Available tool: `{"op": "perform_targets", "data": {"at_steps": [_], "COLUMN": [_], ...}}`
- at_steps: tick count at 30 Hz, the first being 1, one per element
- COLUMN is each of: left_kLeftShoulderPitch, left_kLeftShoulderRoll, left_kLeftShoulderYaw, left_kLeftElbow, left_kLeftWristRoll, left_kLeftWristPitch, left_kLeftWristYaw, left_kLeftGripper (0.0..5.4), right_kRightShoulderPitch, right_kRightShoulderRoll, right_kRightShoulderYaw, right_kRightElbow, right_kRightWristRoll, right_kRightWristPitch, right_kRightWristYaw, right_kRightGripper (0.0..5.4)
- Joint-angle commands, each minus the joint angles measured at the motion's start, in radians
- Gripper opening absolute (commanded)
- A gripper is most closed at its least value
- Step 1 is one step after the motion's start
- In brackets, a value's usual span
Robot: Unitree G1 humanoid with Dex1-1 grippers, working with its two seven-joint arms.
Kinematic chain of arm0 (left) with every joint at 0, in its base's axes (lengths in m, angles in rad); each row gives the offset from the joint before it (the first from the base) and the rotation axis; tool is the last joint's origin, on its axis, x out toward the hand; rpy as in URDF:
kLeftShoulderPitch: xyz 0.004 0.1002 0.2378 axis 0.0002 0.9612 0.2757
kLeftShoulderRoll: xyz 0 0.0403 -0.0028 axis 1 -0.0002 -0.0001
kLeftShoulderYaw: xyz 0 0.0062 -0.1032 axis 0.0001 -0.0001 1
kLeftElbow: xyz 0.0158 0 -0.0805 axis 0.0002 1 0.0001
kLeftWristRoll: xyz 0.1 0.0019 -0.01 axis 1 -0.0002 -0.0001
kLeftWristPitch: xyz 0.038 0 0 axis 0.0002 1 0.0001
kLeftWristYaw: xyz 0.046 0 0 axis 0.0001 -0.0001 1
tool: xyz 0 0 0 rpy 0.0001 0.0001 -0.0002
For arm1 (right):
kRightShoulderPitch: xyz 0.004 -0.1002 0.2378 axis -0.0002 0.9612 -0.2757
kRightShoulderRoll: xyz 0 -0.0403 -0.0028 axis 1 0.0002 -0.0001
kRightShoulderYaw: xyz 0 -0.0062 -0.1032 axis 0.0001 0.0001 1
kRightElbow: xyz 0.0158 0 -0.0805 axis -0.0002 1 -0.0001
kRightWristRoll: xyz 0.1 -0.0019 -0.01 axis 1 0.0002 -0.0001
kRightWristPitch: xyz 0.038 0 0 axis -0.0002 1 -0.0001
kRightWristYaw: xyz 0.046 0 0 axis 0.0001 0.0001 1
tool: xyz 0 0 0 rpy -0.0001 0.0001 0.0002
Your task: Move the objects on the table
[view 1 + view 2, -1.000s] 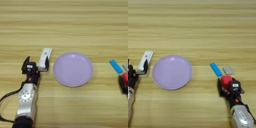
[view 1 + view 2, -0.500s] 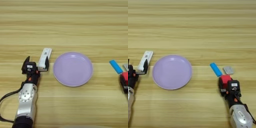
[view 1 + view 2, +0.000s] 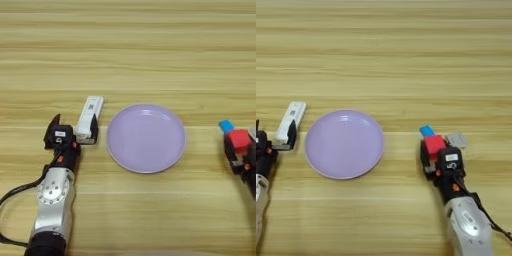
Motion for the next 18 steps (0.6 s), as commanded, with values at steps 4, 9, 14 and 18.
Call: {"op": "perform_targets", "data": {"at_steps": [4,9,14,18], "left_kLeftShoulderPitch": [-0.030,-0.052,-0.065,-0.075], "left_kLeftShoulderRoll": [0.007,0.011,0.013,0.016], "left_kLeftShoulderYaw": [0.003,0.006,0.010,0.013], "left_kLeftElbow": [0.044,0.084,0.109,0.129], "left_kLeftWristRoll": [0.009,0.009,0.010,0.008], "left_kLeftWristPitch": [-0.004,-0.016,-0.026,-0.034], "left_kLeftWristYaw": [0.005,0.003,0.004,0.002], "left_kLeftGripper": [5.40,5.40,5.40,5.40], "right_kRightShoulderPitch": [-0.105,-0.232,-0.330,-0.379], "right_kRightShoulderRoll": [0.033,0.084,0.140,0.169], "right_kRightShoulderYaw": [0.124,0.230,0.285,0.298], "right_kRightElbow": [-0.009,0.072,0.210,0.289], "right_kRightWristRoll": [-0.020,-0.055,-0.072,-0.063], "right_kRightWristPitch": [0.042,0.073,0.080,0.103], "right_kRightWristYaw": [0.041,0.059,0.061,0.069], "right_kRightGripper": [2.26,2.26,2.26,2.26]}}
